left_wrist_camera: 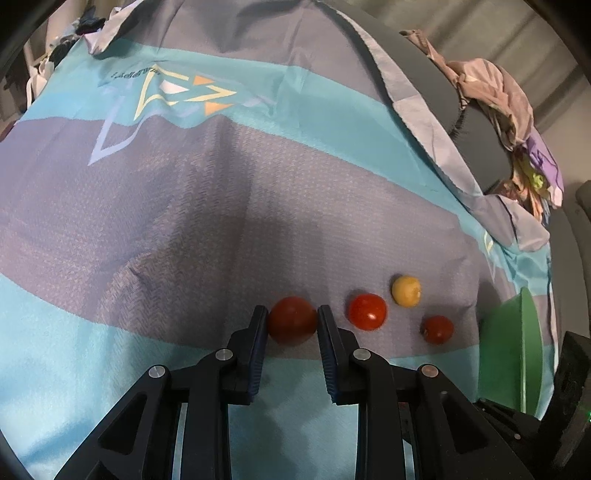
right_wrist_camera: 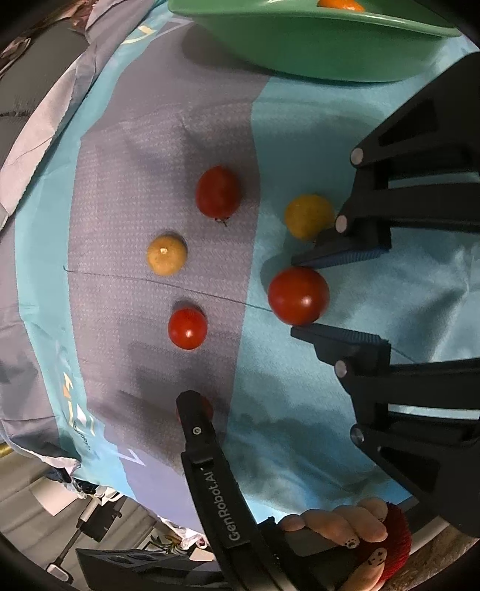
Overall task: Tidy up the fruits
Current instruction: 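Grasp a red cherry tomato with the left tool while the right tool grasps another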
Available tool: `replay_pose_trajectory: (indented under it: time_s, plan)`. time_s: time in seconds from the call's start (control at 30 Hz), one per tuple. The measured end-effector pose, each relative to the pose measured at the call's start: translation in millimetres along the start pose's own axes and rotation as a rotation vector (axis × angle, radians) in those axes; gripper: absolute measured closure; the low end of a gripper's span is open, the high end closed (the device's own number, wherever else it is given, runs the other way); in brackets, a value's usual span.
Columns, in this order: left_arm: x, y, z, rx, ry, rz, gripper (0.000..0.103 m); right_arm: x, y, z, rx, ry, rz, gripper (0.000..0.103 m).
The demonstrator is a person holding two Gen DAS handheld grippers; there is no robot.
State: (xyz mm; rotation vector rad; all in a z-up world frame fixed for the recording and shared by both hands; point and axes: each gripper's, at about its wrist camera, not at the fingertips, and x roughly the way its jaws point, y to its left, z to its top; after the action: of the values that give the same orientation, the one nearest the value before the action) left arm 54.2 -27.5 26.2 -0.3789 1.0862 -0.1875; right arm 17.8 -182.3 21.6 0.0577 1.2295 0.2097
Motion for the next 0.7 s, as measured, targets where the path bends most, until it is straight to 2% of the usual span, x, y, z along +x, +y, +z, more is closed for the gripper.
replay_pose_trajectory:
  time_s: [0.23,0.53,0.7]
  plan:
    - [-17,-13,-2,0.034,-0.032,-0.021,0.076,-22,-4,-3,0.036,-0.049,0.046,0.072]
    - [-49,-36,-6,0.081,-0.100,-0.063,0.076,-68,-19,-4,0.099,-0.166,0.104,0.072]
    - [-67,-53,-11,0.124,-0.131,-0.111,0.076,-94,-34,-6,0.145,-0.234,0.120,0.072]
